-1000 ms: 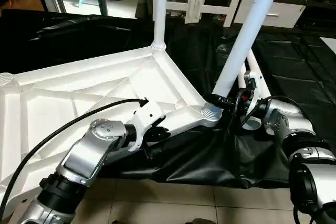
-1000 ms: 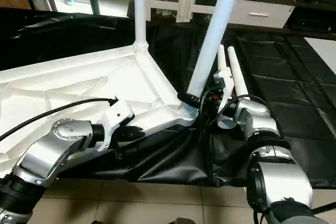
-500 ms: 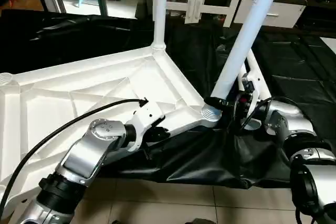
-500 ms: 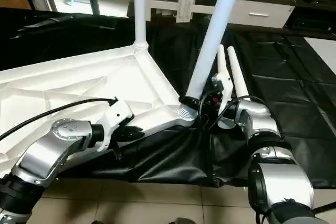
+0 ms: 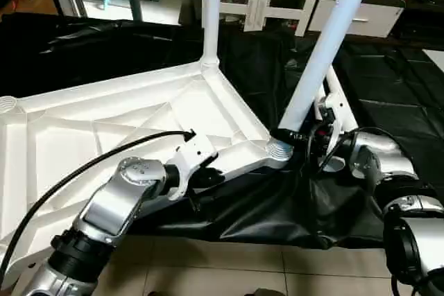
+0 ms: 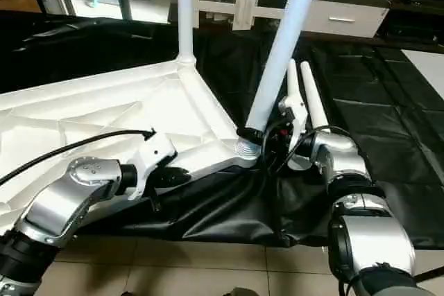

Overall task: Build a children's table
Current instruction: Insert table leg to table base

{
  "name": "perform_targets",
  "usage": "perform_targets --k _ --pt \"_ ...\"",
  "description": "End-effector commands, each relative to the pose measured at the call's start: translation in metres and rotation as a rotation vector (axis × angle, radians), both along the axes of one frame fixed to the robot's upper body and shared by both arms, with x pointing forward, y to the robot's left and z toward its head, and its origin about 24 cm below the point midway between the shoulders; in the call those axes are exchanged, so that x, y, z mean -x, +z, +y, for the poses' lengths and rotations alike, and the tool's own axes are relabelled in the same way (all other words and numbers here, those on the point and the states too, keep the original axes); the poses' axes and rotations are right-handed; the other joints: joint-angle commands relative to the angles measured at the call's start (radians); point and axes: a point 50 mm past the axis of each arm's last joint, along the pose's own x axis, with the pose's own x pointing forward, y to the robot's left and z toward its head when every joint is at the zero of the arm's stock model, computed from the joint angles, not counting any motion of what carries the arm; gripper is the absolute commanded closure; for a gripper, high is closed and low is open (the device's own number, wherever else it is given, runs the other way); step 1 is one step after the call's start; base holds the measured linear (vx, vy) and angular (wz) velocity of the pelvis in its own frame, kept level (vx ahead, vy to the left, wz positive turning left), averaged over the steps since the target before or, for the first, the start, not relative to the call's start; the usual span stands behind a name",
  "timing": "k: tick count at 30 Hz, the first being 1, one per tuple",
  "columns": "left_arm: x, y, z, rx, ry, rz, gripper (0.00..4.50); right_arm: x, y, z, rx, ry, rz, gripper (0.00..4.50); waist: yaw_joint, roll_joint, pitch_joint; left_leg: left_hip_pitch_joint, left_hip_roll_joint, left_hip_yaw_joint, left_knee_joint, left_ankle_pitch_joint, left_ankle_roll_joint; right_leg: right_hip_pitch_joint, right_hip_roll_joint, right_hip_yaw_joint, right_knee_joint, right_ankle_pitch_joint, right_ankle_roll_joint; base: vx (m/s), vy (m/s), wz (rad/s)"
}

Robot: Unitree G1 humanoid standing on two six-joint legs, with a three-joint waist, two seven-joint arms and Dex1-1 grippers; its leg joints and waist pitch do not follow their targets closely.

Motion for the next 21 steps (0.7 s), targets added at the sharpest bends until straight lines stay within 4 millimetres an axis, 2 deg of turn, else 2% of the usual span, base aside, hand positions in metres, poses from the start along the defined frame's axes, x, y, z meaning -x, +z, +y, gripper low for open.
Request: perform_targets --k 1,4,7,11,14,18,21 --pt "0.001 0.002 -0.003 0.01 -0.025 -0.004 4.5 0.001 -0.005 -0.001 -0.031 -0.062 0.014 2.52 0.002 0.008 -0.069 0.013 0.031 -0.01 -0.062 0.049 0.173 0.06 -0.053 0.033 -0.051 0.131 -0.349 0.0 0.0 0.0" --pt "0.0 0.002 -0.003 0.01 -0.016 -0.011 4.5 -0.001 -0.009 0.002 -0.036 -0.125 0.009 2.52 -0.001 0.009 -0.068 0.013 0.031 -0.01 -0.063 0.032 0.161 0.061 -0.055 0.034 -0.053 0.105 -0.344 0.0 0.0 0.0" --pt "-0.001 0.002 -0.003 0.012 -0.009 -0.017 4.5 -0.001 -0.016 0.008 -0.021 -0.186 0.006 2.54 -0.008 0.011 -0.063 0.015 0.031 -0.011 -0.07 -0.021 0.125 0.06 -0.054 0.034 -0.061 0.039 -0.328 0.0 0.0 0.0" --pt "-0.002 0.001 -0.006 0.016 0.007 -0.022 4.5 0.0 -0.026 0.015 -0.034 -0.266 0.021 2.57 -0.012 0.017 -0.061 0.017 0.03 -0.011 -0.074 -0.056 0.095 0.058 -0.052 0.035 -0.066 0.012 -0.314 0.0 0.0 0.0" --pt "-0.002 0.001 -0.008 0.019 0.012 -0.024 4.5 0.002 -0.03 0.018 -0.048 -0.283 0.04 2.58 -0.015 0.017 -0.06 0.017 0.03 -0.012 -0.077 -0.083 0.079 0.058 -0.052 0.035 -0.07 -0.009 -0.306 0.0 0.0 0.0" --pt "-0.003 0.001 -0.009 0.021 0.009 -0.026 4.5 0.005 -0.034 0.02 -0.055 -0.251 0.045 2.58 -0.016 0.016 -0.061 0.016 0.029 -0.012 -0.077 -0.09 0.073 0.06 -0.052 0.036 -0.071 -0.006 -0.3 0.0 0.0 0.0" --pt "-0.003 0.001 -0.006 0.016 0.009 -0.029 4.5 0.01 -0.034 0.018 0.016 -0.153 0.018 2.58 -0.016 0.015 -0.062 0.014 0.029 -0.012 -0.077 -0.075 0.084 0.06 -0.052 0.035 -0.069 0.014 -0.302 0.0 0.0 0.0"
